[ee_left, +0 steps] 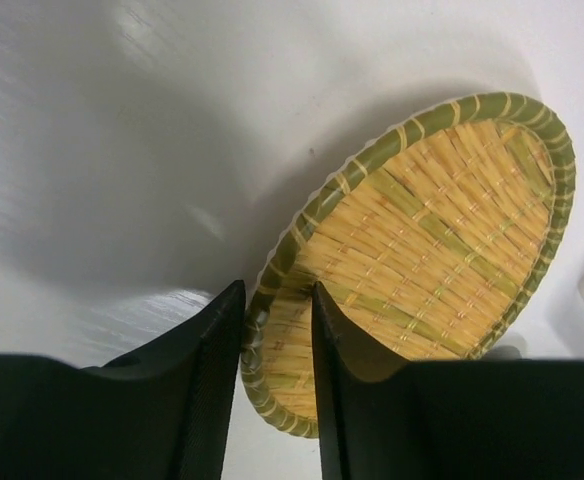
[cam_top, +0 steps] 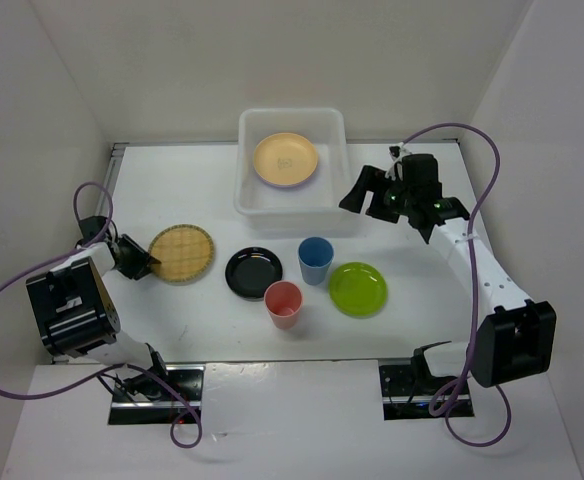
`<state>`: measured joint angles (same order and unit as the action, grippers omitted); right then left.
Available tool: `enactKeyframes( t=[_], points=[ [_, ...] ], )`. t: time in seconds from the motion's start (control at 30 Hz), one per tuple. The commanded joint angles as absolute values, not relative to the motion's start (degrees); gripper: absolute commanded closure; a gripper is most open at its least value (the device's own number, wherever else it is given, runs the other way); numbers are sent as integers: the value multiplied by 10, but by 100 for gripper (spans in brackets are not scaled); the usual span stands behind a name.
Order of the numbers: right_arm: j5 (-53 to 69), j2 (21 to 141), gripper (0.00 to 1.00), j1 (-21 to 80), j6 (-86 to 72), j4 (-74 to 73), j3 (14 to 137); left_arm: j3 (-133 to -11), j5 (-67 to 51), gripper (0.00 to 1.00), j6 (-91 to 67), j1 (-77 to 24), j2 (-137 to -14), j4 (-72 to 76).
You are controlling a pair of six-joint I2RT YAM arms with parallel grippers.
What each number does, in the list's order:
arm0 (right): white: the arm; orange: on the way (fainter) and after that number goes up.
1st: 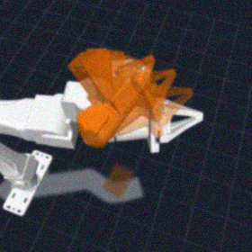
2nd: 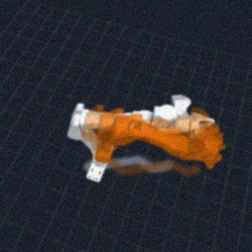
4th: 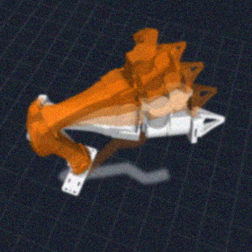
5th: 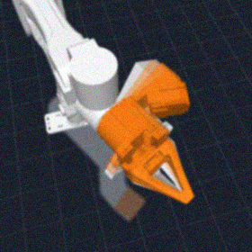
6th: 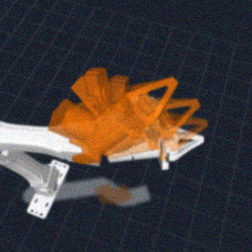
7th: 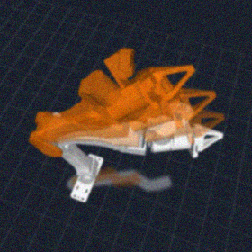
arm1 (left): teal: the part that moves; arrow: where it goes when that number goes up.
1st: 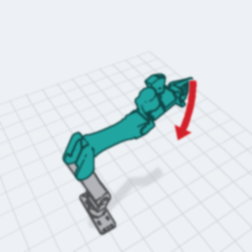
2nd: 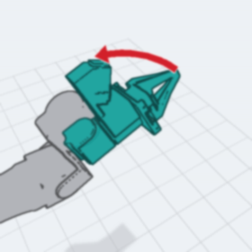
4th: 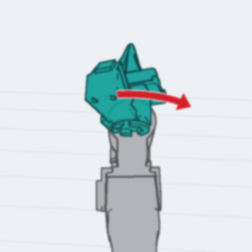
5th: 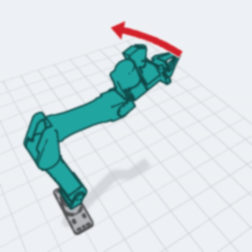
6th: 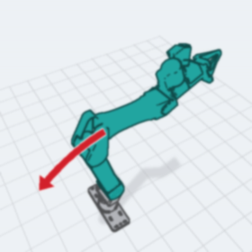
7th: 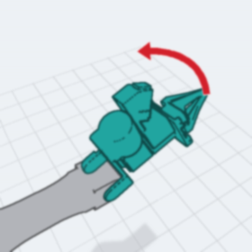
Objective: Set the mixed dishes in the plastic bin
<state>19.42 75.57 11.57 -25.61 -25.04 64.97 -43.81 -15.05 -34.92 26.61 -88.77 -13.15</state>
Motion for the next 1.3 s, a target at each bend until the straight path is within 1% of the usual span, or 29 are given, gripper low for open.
enactKeyframes(
  t=[0.0, 0.2, 0.3, 0.33, 0.37, 0.43, 0.63, 0.77, 1.27],
  points=[
    [202, 752, 11, 107, -247, -225, 679, -431, -166, 62, -351, 270, -892, -113],
    [202, 752, 11, 107, -247, -225, 679, -419, -171, 74, -356, 270, -892, -96],
    [202, 752, 11, 107, -247, -230, 679, -419, -171, 87, -361, 270, -892, -96],
    [202, 752, 11, 107, -242, -230, 679, -419, -166, 98, -361, 270, -892, -96],
    [202, 752, 11, 107, -242, -230, 679, -419, -161, 100, -367, 270, -892, -96],
    [202, 752, 11, 102, -242, -230, 679, -419, -155, 100, -367, 270, -892, -101],
    [207, 758, 11, 102, -236, -241, 695, -409, -142, 100, -374, 270, -813, -101],
    [207, 764, 11, 102, -236, -246, 707, -409, -148, 100, -379, 270, -784, -101],
    [202, 774, 11, 108, -236, -257, 722, -422, -205, 100, -374, 270, -739, -106]
  ],
)
